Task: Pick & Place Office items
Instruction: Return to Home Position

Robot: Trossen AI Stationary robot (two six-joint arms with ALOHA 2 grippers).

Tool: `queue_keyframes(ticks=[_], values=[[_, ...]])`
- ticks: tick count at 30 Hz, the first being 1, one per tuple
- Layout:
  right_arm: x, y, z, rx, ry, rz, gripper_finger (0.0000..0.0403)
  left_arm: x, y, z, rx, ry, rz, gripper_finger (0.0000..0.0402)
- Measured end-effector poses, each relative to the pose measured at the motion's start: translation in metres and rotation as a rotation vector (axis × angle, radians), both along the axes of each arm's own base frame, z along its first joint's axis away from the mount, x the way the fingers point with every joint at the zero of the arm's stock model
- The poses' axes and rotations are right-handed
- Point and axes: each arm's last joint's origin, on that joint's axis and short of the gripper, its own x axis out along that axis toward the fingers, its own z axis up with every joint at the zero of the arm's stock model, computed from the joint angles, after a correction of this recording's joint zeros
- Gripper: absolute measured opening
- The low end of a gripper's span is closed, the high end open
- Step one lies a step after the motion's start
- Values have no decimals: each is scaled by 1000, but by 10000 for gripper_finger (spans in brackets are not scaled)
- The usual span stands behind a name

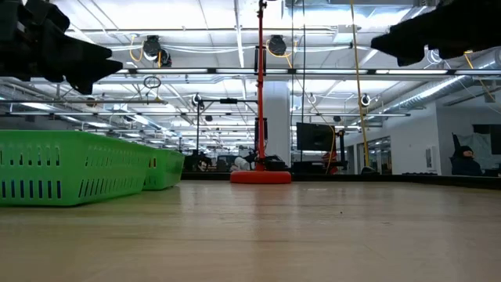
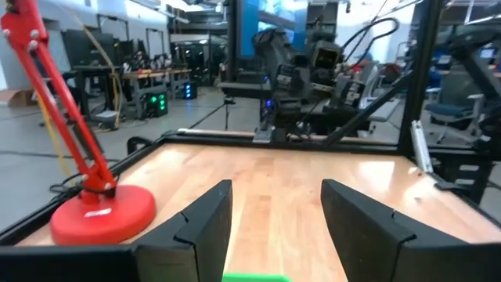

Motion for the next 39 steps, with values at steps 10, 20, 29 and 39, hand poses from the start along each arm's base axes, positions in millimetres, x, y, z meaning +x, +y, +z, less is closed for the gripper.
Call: queue_keyframes(ticks=[10, 20, 29, 39], values=[[-5, -17, 3, 73, 22, -6, 210, 0, 2, -1, 33, 17, 30, 172], [-20, -51, 15, 92, -25, -86, 210, 0, 2, -1, 27, 16, 29, 153], [-40, -68, 20, 108, -64, -178, 210, 0, 2, -1, 28, 16, 28, 167], [-47, -70, -1, 109, -75, -202, 210, 0, 2, -1, 28, 16, 28, 195]])
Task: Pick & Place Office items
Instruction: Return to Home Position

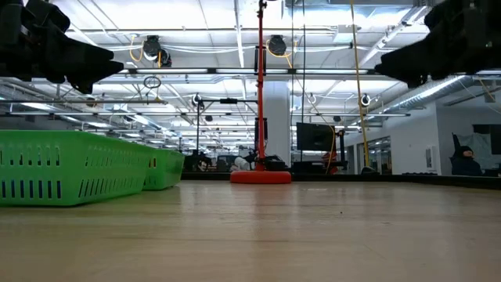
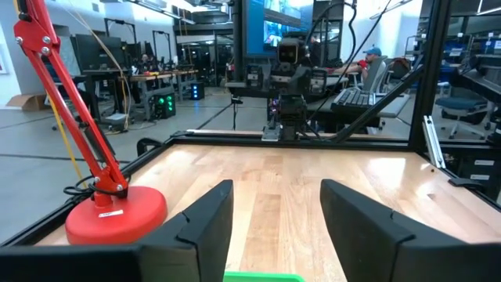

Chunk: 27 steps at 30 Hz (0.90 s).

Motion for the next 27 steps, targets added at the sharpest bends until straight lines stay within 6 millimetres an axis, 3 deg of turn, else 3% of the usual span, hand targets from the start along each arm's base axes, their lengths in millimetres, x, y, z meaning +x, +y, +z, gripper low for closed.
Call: queue_keyframes(ticks=[9, 13, 27], values=[[-4, -4, -26, 28, -87, -45, 210, 0, 0, 0, 0, 0, 0, 213], [-6, -4, -25, 28, -111, -46, 210, 0, 0, 0, 0, 0, 0, 214], [-5, -4, -40, -5, 55, -44, 210, 0, 0, 0, 0, 0, 0, 214]])
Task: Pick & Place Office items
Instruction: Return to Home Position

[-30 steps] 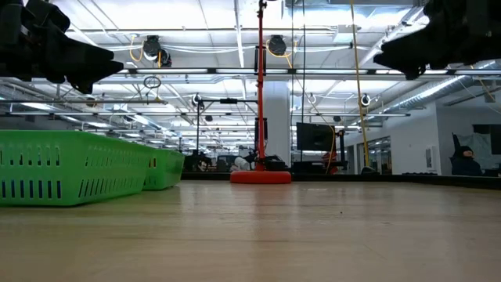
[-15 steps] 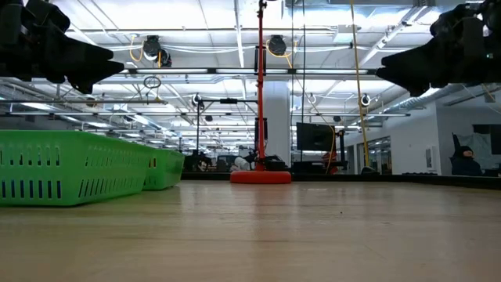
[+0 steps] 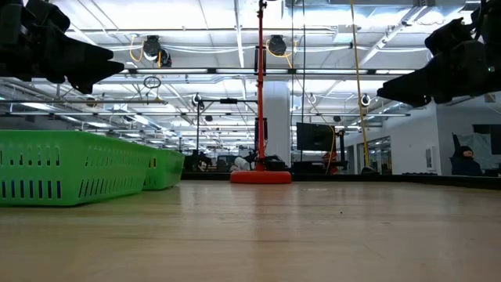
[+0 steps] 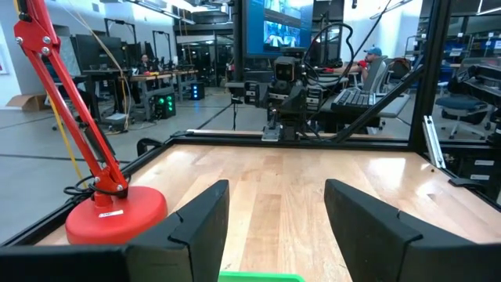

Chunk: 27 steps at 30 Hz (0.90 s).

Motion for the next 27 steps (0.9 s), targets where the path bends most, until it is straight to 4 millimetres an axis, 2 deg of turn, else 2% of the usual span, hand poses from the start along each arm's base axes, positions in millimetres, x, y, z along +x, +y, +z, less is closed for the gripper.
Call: queue_keyframes(ticks=[27], values=[[0, 0, 3, -4, -33, -2, 210, 0, 0, 0, 0, 0, 0, 214]])
